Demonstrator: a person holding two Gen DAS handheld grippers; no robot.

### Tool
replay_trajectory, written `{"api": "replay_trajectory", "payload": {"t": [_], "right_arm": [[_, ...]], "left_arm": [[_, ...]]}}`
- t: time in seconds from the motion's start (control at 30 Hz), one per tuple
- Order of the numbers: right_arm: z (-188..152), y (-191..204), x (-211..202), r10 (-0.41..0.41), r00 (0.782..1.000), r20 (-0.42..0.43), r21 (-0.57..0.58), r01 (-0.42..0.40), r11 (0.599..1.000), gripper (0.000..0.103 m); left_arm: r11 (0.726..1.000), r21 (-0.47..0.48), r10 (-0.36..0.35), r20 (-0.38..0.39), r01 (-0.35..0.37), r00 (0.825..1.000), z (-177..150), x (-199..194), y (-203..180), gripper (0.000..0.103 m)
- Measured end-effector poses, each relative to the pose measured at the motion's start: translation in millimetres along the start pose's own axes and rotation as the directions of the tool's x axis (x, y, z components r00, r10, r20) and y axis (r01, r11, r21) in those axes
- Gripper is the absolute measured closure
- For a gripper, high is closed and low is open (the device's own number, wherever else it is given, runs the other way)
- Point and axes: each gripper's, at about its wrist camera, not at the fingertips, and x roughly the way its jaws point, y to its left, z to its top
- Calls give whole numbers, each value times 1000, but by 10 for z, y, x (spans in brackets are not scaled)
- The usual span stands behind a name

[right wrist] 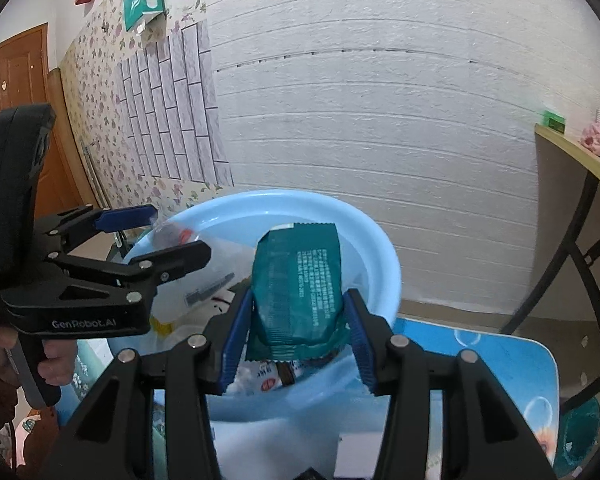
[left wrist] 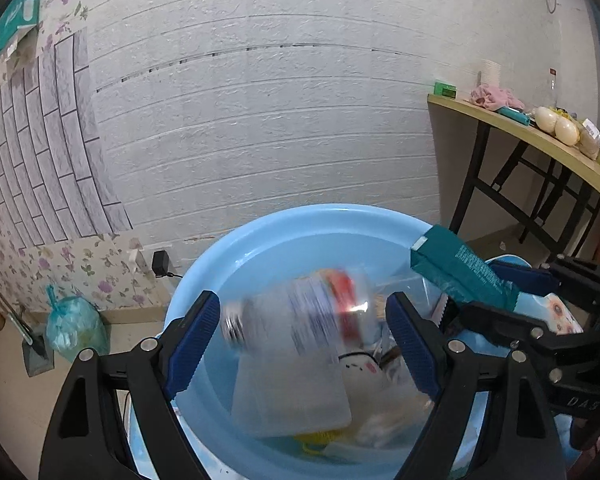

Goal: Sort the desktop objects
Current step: 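Open both tools over the basin, dropping the glass bottle and green pouch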

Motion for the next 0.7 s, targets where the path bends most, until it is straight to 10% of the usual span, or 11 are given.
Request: {"api": "replay_trajectory", "payload": {"t": [0.7], "right_arm": [[-305,-289,-564,-94,996,-2,65,94,993,39]], "left_arm": [[1000,-10,-14,28,14,1000,-340,-568,-193,7]]}}
